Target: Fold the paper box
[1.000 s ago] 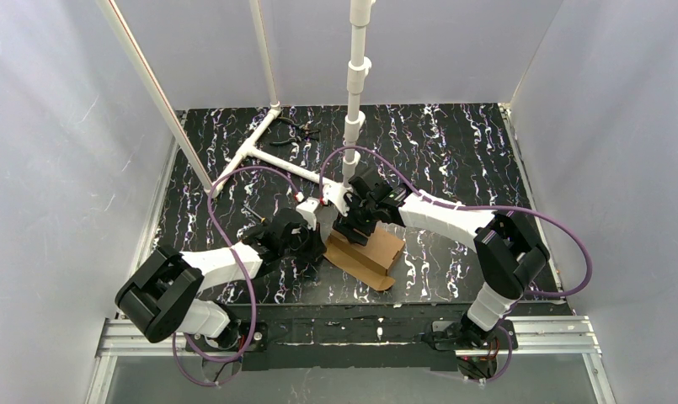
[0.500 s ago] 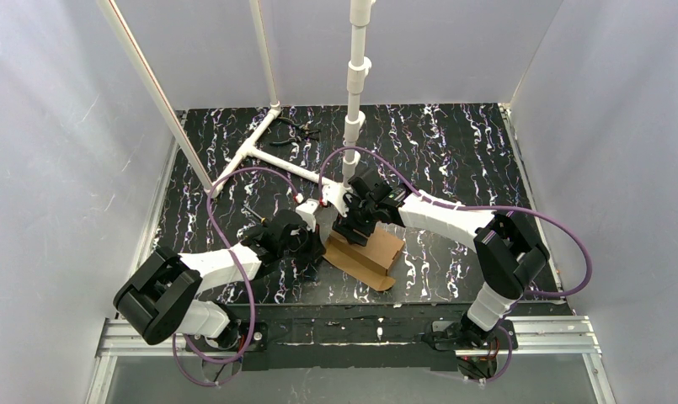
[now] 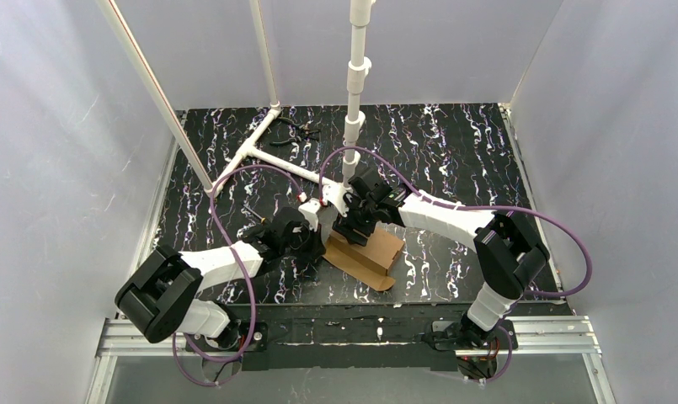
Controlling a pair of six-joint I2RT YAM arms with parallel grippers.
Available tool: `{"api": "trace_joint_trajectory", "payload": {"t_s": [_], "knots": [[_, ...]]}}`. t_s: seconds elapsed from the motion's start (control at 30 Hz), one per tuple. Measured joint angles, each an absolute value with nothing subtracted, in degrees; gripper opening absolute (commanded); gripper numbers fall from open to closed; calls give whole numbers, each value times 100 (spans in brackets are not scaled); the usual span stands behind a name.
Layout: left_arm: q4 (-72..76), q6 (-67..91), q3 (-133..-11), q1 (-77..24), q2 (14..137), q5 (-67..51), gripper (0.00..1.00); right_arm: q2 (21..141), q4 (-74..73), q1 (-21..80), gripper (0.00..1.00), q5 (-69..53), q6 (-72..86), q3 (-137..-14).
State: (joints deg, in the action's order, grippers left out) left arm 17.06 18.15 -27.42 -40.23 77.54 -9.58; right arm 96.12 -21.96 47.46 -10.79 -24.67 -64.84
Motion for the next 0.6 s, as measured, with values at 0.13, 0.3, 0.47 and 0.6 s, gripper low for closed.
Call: {"api": "trace_joint_trajectory", "payload": {"t_s": [0.13,0.3,0.47,0.6], "knots": [[1584,1730,-2805,-4025,7760,-974,0,9612,-2193,4746,71,-1085,-2469,-6486],[1479,1638,-2873,-4025,7762,-993,0,9612,-2193,4748,71,-1090,-2469,-6486],[1358,1612,-2982,-4025,7830,-991,0,9612,-2191,4744,71,-1092,-2432,-6486],[1297,1660,-3020,-4027,7841,-945,0,9612,-2187,4735,71,-1105,-2408,-6484]]}}
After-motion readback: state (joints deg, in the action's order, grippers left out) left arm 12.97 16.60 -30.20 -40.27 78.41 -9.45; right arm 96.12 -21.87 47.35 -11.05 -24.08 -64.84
